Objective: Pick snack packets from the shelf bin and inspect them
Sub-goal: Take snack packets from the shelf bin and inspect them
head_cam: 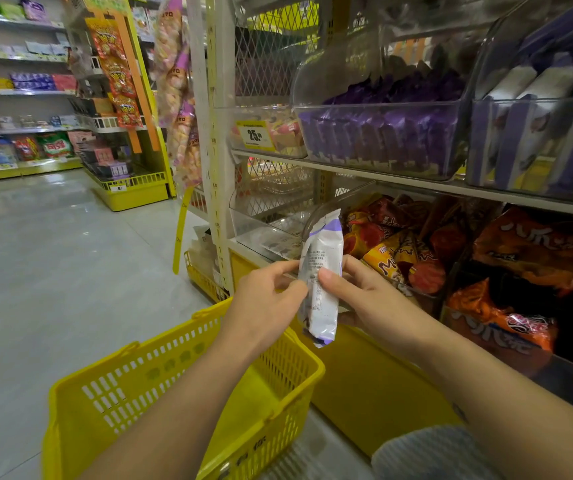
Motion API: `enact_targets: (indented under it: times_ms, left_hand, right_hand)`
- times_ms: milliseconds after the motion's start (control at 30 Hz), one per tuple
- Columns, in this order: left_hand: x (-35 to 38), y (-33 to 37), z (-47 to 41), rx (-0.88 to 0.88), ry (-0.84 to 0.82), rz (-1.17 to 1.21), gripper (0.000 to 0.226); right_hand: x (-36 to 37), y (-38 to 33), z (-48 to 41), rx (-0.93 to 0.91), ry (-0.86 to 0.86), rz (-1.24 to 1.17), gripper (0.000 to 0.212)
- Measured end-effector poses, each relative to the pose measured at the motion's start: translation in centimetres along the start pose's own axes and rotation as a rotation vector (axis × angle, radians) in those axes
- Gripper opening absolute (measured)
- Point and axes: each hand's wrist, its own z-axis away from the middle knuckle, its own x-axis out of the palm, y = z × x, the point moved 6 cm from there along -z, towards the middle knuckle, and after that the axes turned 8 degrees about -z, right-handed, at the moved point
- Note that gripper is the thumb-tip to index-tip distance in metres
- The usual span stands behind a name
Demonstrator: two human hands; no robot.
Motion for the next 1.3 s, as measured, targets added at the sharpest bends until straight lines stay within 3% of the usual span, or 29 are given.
enact_targets:
  times_ms: [267, 467, 600, 733, 900, 1133, 1300]
  left_hand:
    - [-1.5, 0.1, -0.2, -0.03, 0.083, -0.133, 0.029]
    - [-1.6, 0.5, -0.3, -0.01, 0.094, -0.258, 0.033]
    - [0.0, 0.8, 0.0, -0.157, -0.161, 0.159, 0.03]
    - [2.4, 2.6, 0.9, -0.163, -0.405, 0.558, 0.063]
    - [2.0, 2.8, 0.5, -0.149, -0.271, 0.651, 0.033]
    - [-1.0, 4.0, -0.1, -0.13, 0.007, 0.747, 0.02]
    - [-0.5, 8.1, 0.5, -0.107, -0.023, 0.764, 0.02]
  right_hand:
    - [0.5, 0.5, 0.1, 0.018, -0.087, -0.05, 0.049]
    - [0.4, 1.0, -0.1, 0.048, -0.112, -0.083, 0.051]
    - [-0.3, 0.5, -0.4, -0.019, 0.038, -0.081, 0.051]
    - [-0.3, -0.9, -0.3, -0.165, 0.11, 0.047, 0.054]
    - [-0.1, -2.0, 0.4, -0.212, 0.107, 0.076, 0.028]
    - [-0.3, -4.9, 2.6, -0.314, 0.049, 0.154, 0.053]
    - [-0.2, -9.9, 4.9, -0.432, 0.053, 0.279, 0.061]
